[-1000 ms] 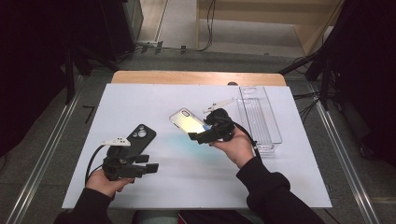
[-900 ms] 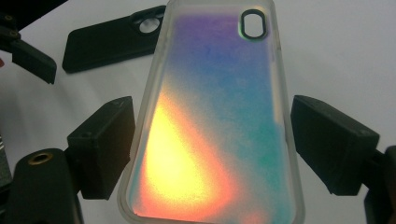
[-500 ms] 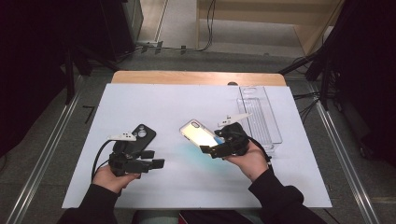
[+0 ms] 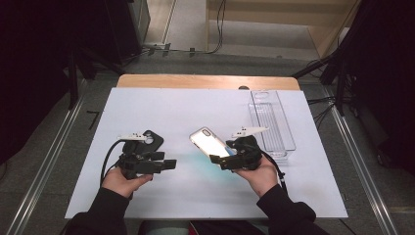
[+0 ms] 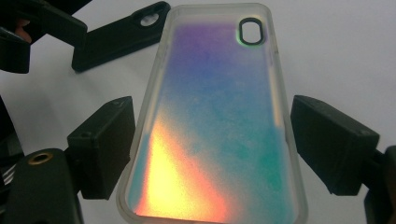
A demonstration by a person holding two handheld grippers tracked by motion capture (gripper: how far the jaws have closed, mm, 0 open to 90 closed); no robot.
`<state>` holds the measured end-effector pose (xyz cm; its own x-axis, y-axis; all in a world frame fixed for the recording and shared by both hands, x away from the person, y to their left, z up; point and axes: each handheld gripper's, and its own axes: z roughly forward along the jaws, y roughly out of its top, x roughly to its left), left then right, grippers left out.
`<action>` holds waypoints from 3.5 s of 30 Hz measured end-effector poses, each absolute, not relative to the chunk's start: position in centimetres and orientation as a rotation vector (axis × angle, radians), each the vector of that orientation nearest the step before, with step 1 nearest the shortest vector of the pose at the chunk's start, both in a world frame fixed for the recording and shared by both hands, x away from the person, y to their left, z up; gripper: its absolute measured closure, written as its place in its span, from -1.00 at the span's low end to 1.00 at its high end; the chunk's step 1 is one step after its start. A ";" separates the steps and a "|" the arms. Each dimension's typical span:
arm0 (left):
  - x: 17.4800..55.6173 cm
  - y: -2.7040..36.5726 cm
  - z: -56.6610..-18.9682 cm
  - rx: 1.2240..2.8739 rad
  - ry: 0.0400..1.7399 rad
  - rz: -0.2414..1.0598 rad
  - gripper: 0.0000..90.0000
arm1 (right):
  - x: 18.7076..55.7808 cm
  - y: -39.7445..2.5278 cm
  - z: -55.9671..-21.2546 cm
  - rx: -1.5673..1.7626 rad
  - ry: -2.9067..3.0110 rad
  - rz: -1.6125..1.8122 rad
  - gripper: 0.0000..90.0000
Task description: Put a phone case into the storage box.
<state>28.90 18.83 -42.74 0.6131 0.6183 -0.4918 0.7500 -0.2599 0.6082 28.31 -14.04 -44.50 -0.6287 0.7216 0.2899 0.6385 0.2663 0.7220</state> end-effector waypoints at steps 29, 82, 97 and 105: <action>31.5 16.6 -41.8 1.932 1.193 -0.206 -0.35 | 27.6 -11.7 -45.8 1.493 2.217 1.436 -0.66; 33.4 15.6 -42.0 1.682 1.348 -0.378 0.81 | 26.8 -9.1 -46.7 1.317 2.195 1.604 -0.48; 32.1 14.6 -41.0 1.754 1.259 -0.095 0.80 | 27.8 -10.7 -46.0 1.238 2.302 1.549 -0.79; 31.3 13.6 -40.9 1.754 1.157 0.080 0.80 | 28.3 -11.5 -45.6 1.186 2.372 1.544 -1.00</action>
<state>31.28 13.59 -40.88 0.5413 0.7245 -0.4267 0.6593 -0.0508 0.7501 28.31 -11.46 -45.58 -0.6992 0.6331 0.3321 0.5600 0.1963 0.8049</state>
